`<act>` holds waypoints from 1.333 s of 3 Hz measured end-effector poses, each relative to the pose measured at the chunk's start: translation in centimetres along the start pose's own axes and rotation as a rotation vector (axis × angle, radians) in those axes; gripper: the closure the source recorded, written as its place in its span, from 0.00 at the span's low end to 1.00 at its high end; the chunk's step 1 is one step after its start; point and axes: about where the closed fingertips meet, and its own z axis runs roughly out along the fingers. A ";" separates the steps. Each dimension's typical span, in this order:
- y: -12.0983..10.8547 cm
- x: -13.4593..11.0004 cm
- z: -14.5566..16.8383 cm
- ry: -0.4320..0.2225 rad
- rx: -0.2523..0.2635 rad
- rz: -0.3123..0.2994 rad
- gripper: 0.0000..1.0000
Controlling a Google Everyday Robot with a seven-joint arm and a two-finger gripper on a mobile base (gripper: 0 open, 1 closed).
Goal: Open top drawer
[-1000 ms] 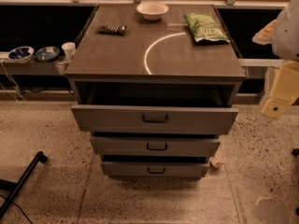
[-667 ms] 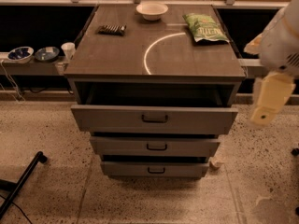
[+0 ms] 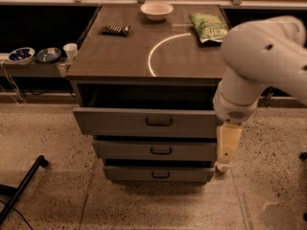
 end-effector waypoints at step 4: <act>-6.8 -5.4 4.5 -0.014 0.019 -0.121 0.00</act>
Offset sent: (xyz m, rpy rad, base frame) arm 0.0181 0.0268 -0.0029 -0.0138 -0.0046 0.1139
